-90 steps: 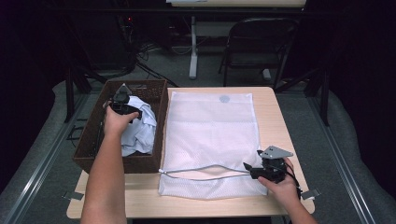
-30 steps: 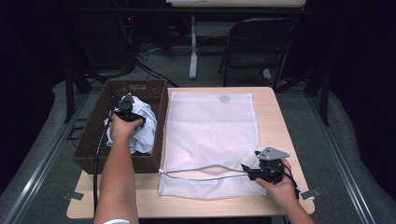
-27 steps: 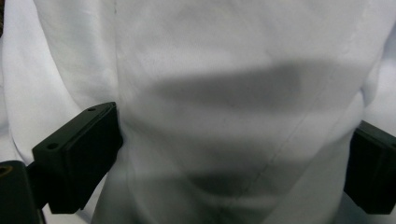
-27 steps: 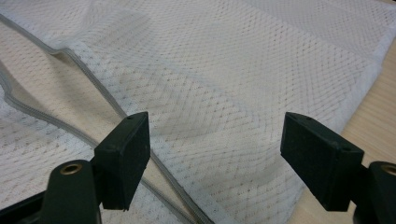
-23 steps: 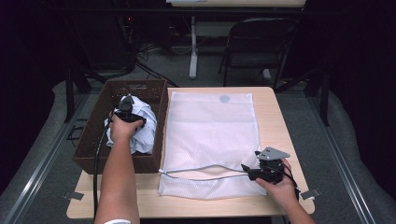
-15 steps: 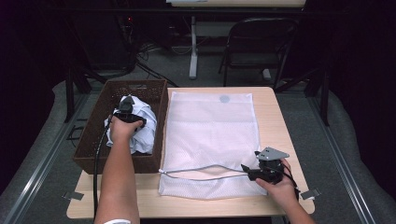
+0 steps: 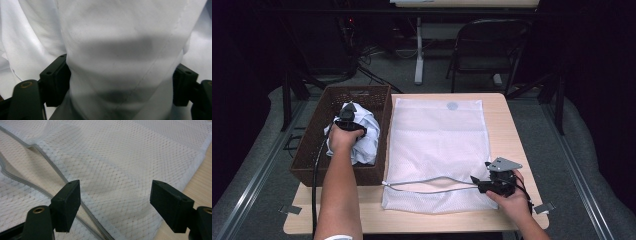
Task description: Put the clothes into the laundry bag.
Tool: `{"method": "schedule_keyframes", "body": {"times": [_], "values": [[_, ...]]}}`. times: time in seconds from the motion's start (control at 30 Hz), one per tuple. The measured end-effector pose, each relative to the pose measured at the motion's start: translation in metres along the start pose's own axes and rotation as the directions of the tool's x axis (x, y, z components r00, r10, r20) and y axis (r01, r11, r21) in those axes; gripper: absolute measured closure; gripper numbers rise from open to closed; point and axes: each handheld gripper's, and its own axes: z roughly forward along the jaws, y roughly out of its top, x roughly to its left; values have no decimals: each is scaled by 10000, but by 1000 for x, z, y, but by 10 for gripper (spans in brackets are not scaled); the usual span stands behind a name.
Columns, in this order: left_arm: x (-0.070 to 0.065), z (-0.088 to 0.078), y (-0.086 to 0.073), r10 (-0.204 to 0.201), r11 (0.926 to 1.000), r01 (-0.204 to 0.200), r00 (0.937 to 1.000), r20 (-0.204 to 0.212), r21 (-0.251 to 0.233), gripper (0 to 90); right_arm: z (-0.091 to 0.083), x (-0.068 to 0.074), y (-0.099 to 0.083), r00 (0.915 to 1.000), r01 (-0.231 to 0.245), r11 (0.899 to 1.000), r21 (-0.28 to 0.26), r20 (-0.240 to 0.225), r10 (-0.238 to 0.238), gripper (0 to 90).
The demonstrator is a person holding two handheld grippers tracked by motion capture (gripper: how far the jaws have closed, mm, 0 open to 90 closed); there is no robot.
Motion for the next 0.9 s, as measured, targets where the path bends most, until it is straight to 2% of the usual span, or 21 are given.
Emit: {"method": "schedule_keyframes", "body": {"times": [0.13, 0.2, 0.3, 0.47, 0.63, 0.9], "values": [[1, -1, -1, 20, 9998, -18, 10000, 87, -178, 248, 0, 1, 1, 10000, 35, 10000, -45, -32, -35, 247], [1, -2, -2, 7, 9995, -5, 10000, 64, -327, 306, 0, 1, 0, 10000, 61, 10000, -29, -60, -61, 249], [0, -3, -2, 1, 9994, -1, 10000, 1, -354, 318, 1, 1, 0, 10000, 18, 10000, -15, -84, -19, 250], [-2, -5, -3, 402, 9976, -403, 9992, -23, -563, 467, 1, 1, 1, 10000, 20, 10000, 6, -92, -20, 251], [-4, -5, -3, 407, 9974, -412, 9991, -108, -590, 527, 1, 2, 1, 9999, 31, 10000, 17, -106, -31, 252], [-1, -8, -3, 330, 9978, -328, 9994, 35, -584, 596, 0, 1, 0, 9999, 79, 10000, 10, -138, -79, 258]]}}
